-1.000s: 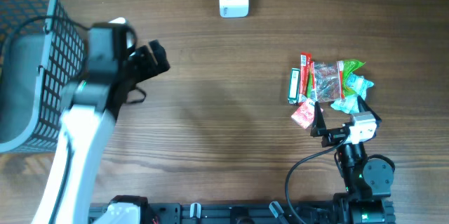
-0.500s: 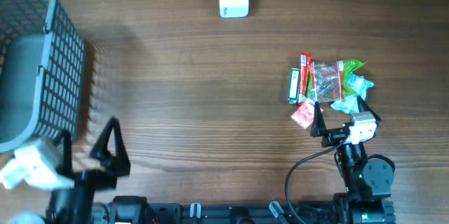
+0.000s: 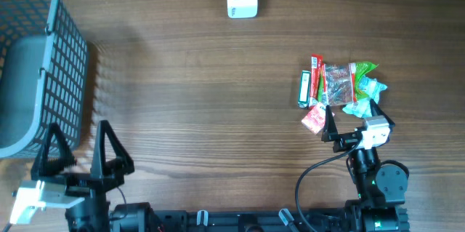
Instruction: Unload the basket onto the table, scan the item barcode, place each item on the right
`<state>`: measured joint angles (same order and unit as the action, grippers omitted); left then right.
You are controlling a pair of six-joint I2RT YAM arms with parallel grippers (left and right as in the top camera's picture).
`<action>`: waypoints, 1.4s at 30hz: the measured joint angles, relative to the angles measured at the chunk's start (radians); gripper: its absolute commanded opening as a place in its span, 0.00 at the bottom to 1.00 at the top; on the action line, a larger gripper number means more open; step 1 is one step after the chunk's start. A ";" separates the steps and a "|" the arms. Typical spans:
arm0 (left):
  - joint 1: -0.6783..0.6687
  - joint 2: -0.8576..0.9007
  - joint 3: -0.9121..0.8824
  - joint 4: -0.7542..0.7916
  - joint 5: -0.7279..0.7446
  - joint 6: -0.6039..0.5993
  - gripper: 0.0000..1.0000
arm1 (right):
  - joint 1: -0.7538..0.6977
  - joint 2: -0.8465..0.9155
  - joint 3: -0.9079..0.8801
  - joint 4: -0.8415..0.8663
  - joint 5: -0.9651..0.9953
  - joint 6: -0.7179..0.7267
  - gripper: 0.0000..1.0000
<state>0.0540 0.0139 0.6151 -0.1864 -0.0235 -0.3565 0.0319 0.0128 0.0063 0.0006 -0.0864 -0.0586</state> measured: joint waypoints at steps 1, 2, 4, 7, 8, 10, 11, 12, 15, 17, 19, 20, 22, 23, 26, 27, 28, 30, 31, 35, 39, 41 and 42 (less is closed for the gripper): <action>0.000 0.000 -0.066 0.165 0.014 0.000 1.00 | 0.000 0.000 0.000 0.000 0.000 0.000 1.00; 0.000 0.000 -0.114 0.277 0.021 0.000 1.00 | 0.000 0.000 0.000 0.000 0.000 0.000 1.00; 0.000 0.000 -0.215 0.477 0.033 0.000 1.00 | 0.000 0.000 0.000 0.000 0.000 0.000 1.00; 0.000 -0.001 -0.352 0.618 0.041 0.000 1.00 | 0.000 0.000 0.000 0.000 0.000 0.000 1.00; 0.000 -0.001 -0.391 0.625 0.044 0.000 1.00 | 0.000 0.000 0.000 0.000 0.000 0.000 1.00; 0.000 0.000 -0.446 0.630 0.045 0.000 1.00 | 0.000 0.000 0.000 0.000 0.000 0.000 1.00; 0.000 0.000 -0.470 0.630 0.048 0.000 1.00 | 0.000 0.000 0.000 0.000 0.000 0.000 1.00; 0.000 0.000 -0.492 0.632 0.048 0.000 1.00 | 0.000 0.000 0.000 0.000 0.000 0.000 1.00; 0.000 0.000 -0.549 0.628 0.048 0.000 1.00 | 0.000 0.000 0.000 0.000 0.000 0.000 1.00; 0.000 0.000 -0.582 0.590 0.048 0.000 1.00 | 0.000 0.000 0.000 0.000 0.000 0.000 1.00; 0.000 0.000 -0.596 0.531 0.048 0.000 1.00 | 0.000 0.000 0.000 0.000 0.000 0.000 1.00; 0.000 -0.001 -0.597 0.492 0.048 0.000 1.00 | 0.000 0.000 0.000 0.000 0.000 0.000 1.00; 0.000 0.000 -0.602 0.393 0.049 0.000 1.00 | 0.000 0.000 0.000 0.000 0.000 0.000 1.00; 0.000 -0.001 -0.604 0.333 0.048 0.000 1.00 | 0.000 0.000 0.000 0.000 0.000 0.000 1.00; 0.000 -0.001 -0.605 0.179 0.051 0.000 1.00 | 0.000 0.000 0.000 -0.001 0.000 0.000 1.00; 0.000 -0.001 -0.605 0.130 0.051 0.000 1.00 | 0.000 0.000 0.000 0.000 0.000 0.000 1.00; 0.000 0.002 -0.607 0.118 0.051 0.008 1.00 | 0.000 0.000 0.000 -0.001 0.000 0.000 1.00; 0.000 0.000 -0.607 0.118 0.053 0.050 1.00 | 0.000 0.000 0.000 0.000 0.000 0.000 1.00; 0.000 0.000 -0.607 0.118 0.055 0.079 1.00 | 0.000 0.000 0.000 0.000 0.000 0.000 1.00; 0.000 0.000 -0.607 0.119 0.068 0.217 1.00 | 0.000 0.000 0.000 0.000 0.000 0.000 1.00; 0.000 0.000 -0.607 0.119 0.074 0.278 1.00 | 0.000 0.000 0.000 0.000 0.000 0.000 1.00; 0.000 0.000 -0.607 0.119 0.074 0.289 1.00 | 0.000 0.000 0.000 -0.001 0.000 0.000 1.00; 0.000 0.000 -0.607 0.119 0.074 0.293 1.00 | 0.000 0.000 0.000 0.000 0.000 0.000 1.00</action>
<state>0.0540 0.0139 0.0086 -0.0673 0.0505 -0.0639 0.0319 0.0128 0.0063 0.0002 -0.0864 -0.0586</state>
